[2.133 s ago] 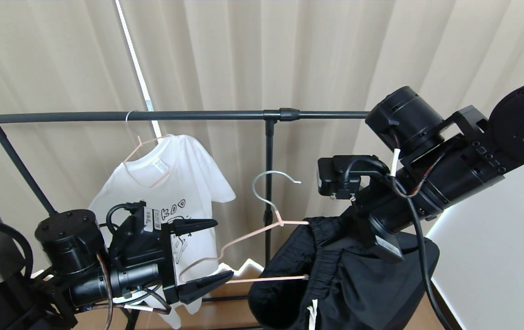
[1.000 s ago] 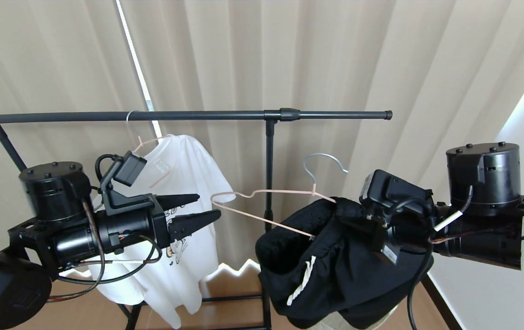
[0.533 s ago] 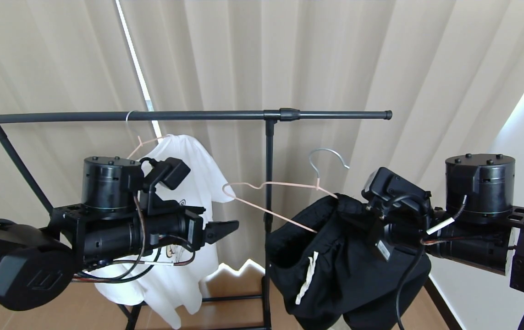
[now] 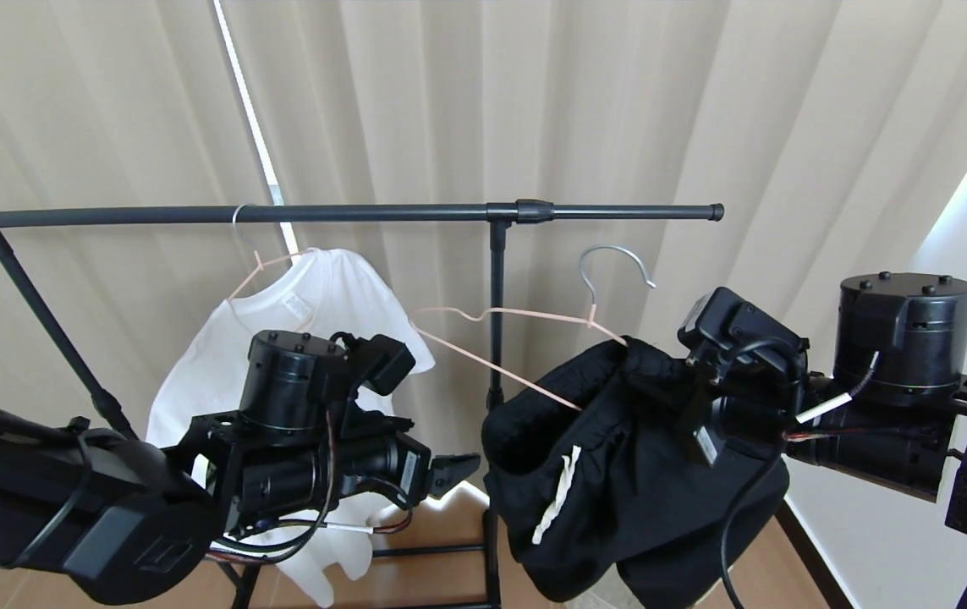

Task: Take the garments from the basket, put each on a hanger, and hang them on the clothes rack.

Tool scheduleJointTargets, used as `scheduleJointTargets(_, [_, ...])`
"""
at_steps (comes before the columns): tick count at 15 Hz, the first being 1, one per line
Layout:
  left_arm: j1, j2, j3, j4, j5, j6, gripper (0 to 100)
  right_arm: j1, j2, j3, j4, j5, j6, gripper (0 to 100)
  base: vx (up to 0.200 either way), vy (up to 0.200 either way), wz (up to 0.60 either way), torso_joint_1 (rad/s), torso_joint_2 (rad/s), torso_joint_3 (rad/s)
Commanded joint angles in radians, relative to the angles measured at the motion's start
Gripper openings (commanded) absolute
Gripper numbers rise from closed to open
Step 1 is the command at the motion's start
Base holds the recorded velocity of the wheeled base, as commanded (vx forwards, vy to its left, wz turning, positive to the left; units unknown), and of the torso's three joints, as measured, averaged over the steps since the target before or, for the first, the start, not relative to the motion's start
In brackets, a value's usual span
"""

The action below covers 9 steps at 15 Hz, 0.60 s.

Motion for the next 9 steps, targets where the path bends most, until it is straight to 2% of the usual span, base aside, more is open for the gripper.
scheduleJointTargets(1, [-0.015, 0.07, 0.001, -0.05, 0.036, -0.007, 100, 0.011, -0.005, 0.002, -0.001, 0.001, 0.006, 0, 0.0, 0.0, 0.0, 0.0, 0.0, 0.0])
scheduleJointTargets(5, [-0.039, 0.174, 0.001, -0.213, 0.17, -0.041, 100, 0.032, -0.031, 0.007, -0.001, 0.001, 0.028, 0, 0.0, 0.0, 0.0, 0.0, 0.0, 0.0])
scheduleJointTargets(9, [-0.059, 0.205, 0.002, -0.24, 0.191, -0.041, 100, 0.041, -0.037, 0.009, -0.001, 0.001, 0.029, 0, 0.0, 0.0, 0.0, 0.0, 0.0, 0.0])
